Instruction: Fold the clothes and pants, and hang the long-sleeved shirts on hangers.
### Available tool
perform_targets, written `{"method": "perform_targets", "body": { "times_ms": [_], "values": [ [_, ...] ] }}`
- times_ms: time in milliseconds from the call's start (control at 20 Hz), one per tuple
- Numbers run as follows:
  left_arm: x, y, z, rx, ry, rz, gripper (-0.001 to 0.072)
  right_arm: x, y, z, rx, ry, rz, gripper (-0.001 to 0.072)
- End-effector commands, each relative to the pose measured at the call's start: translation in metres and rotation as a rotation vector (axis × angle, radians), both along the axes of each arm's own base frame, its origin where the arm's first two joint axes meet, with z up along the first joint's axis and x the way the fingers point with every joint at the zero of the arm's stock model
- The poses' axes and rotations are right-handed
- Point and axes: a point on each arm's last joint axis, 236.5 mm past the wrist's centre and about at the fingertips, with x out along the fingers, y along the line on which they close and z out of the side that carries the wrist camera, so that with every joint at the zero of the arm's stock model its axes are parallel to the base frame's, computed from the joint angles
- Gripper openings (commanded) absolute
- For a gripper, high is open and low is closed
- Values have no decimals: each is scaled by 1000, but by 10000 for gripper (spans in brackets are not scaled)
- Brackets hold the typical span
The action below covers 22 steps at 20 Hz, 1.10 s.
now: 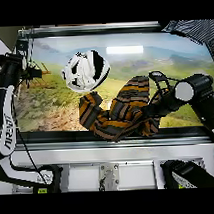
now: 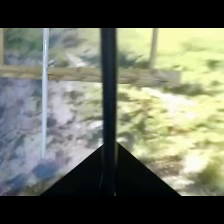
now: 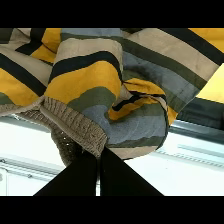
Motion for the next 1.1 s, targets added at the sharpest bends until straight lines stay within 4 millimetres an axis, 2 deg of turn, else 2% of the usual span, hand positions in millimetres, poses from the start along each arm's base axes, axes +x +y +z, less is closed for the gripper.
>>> {"method": "perform_targets", "body": {
  "times_ms": [0, 100, 150, 250, 350, 600, 700, 1050],
  "values": [
    [-24, -75, 37, -114, 30, -251, 11, 0, 0, 0, 0, 1, -1, 13],
    [-52, -139, 55, -261, 70, -528, 11, 0, 0, 0, 0, 1, 0, 13],
    [-75, -171, 64, -341, 100, -691, 11, 0, 0, 0, 0, 1, -1, 13],
    [-124, -204, 78, -473, 196, -852, 11, 0, 0, 0, 0, 1, 0, 13],
    [-152, -211, 84, -496, 262, -886, 11, 0, 0, 0, 0, 1, -1, 13],
    [-178, -232, 91, -453, 281, -1026, 9, 0, 0, 0, 0, 1, -1, 13],
    [-191, -239, 84, -447, 287, -1060, 9, 0, 0, 0, 0, 1, 0, 13],
    [-265, -249, 41, -441, 405, -1213, 9, 0, 0, 0, 0, 1, -1, 13]
  ]
}}
